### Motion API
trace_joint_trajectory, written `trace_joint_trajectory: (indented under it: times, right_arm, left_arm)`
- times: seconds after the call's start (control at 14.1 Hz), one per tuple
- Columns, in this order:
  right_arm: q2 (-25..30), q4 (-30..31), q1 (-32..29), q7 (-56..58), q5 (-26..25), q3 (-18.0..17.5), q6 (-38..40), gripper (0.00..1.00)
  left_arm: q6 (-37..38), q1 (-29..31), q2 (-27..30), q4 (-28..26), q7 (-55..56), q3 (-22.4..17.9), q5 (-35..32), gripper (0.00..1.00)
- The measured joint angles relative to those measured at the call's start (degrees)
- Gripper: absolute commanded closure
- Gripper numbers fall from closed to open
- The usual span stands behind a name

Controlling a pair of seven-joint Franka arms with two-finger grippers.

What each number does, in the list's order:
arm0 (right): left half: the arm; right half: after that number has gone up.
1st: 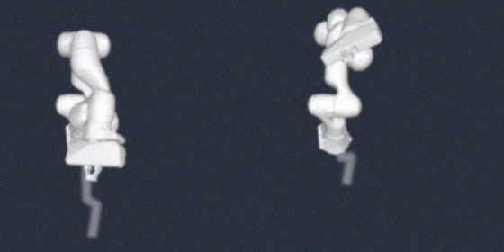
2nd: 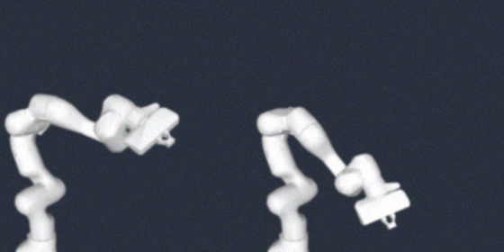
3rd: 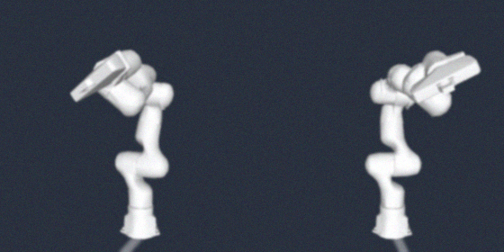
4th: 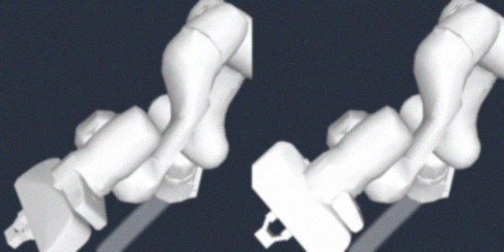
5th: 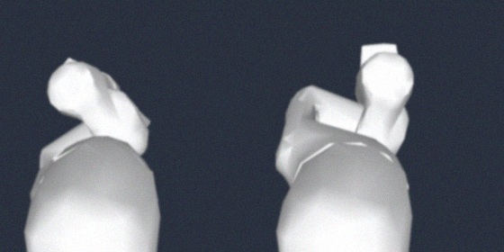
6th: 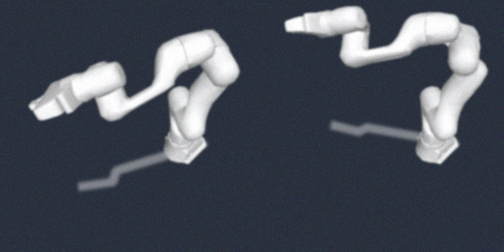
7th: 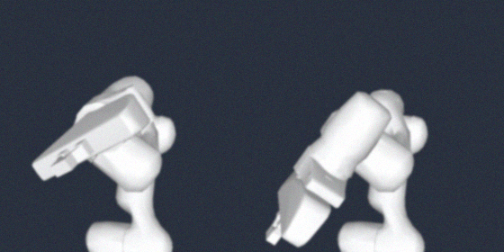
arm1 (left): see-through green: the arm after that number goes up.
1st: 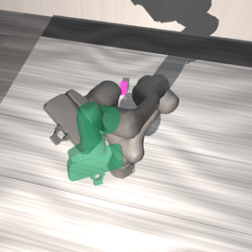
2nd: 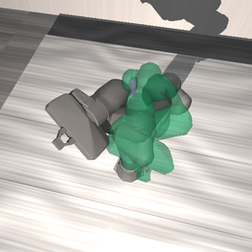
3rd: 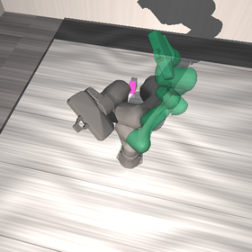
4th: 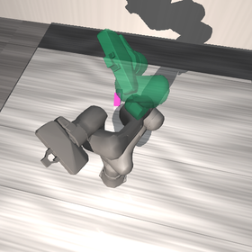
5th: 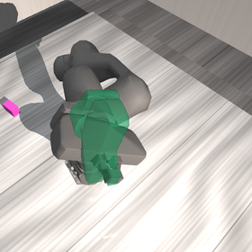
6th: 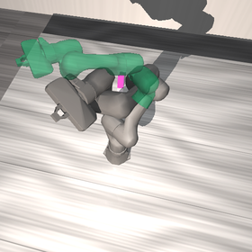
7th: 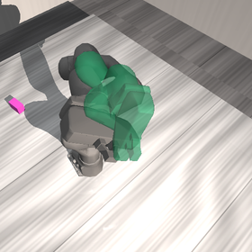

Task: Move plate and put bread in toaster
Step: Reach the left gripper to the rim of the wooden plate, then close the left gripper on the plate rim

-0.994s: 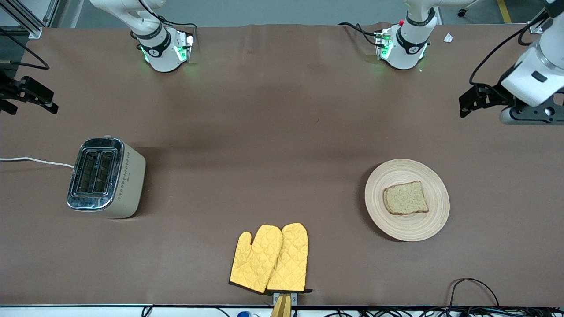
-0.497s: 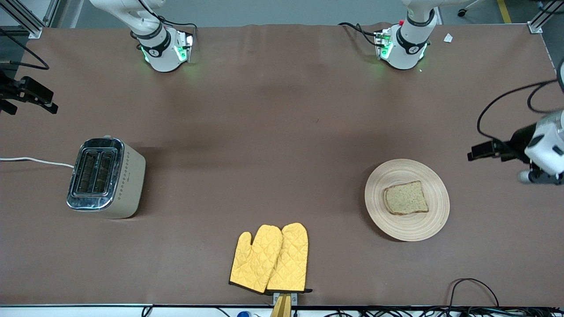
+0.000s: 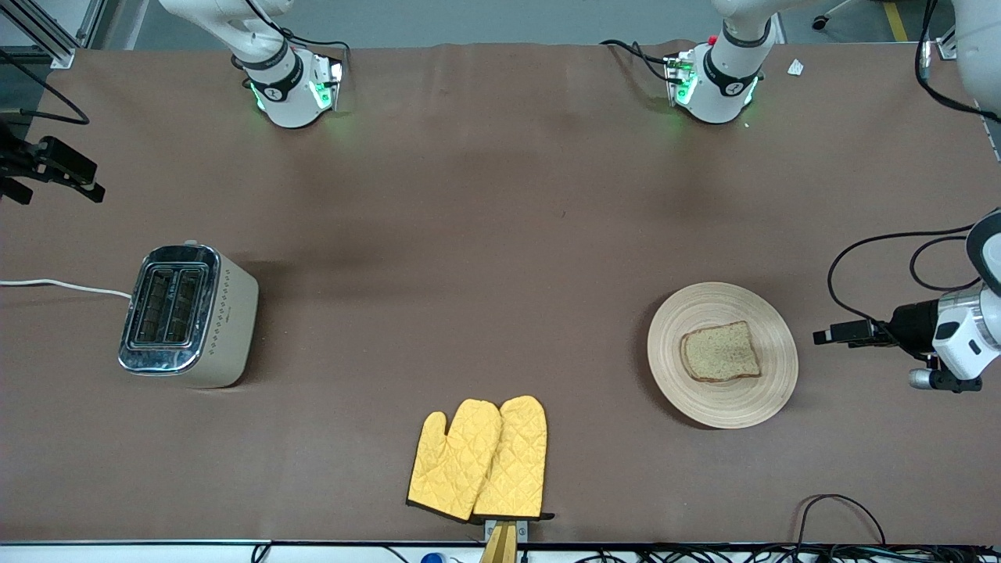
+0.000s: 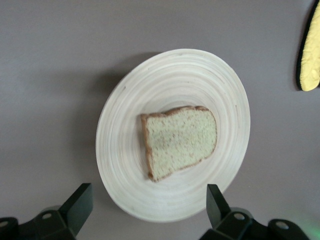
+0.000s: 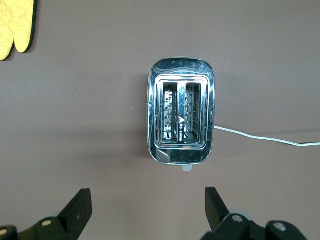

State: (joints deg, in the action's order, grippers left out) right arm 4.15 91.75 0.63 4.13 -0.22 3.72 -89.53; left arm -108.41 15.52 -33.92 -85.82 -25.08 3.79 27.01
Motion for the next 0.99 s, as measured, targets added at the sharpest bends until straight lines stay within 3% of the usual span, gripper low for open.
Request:
trace_joint_trajectory:
  times: [0.21, 0.28, 0.5, 0.99]
  right_arm:
    - [0.00, 0.02, 0.11, 0.00, 0.00, -0.02, 0.00, 0.00]
    - [0.00, 0.02, 0.13, 0.00, 0.00, -0.03, 0.00, 0.00]
    - [0.00, 0.02, 0.16, 0.00, 0.00, -0.06, 0.00, 0.00]
    - [0.00, 0.02, 0.24, 0.00, 0.00, -0.07, 0.00, 0.00]
  left_arm:
    - [-2.21, 2.21, -5.92, 0.23, -9.08, 0.00, 6.67, 0.01]
    - [-2.42, 2.73, -7.48, 0.30, -11.36, 0.00, 8.27, 0.07]
    - [-2.92, 4.02, -11.21, 0.44, -17.05, 0.00, 10.74, 0.33]
    - [-3.03, 4.03, -14.00, 0.72, -20.98, 0.27, 12.56, 0.81]
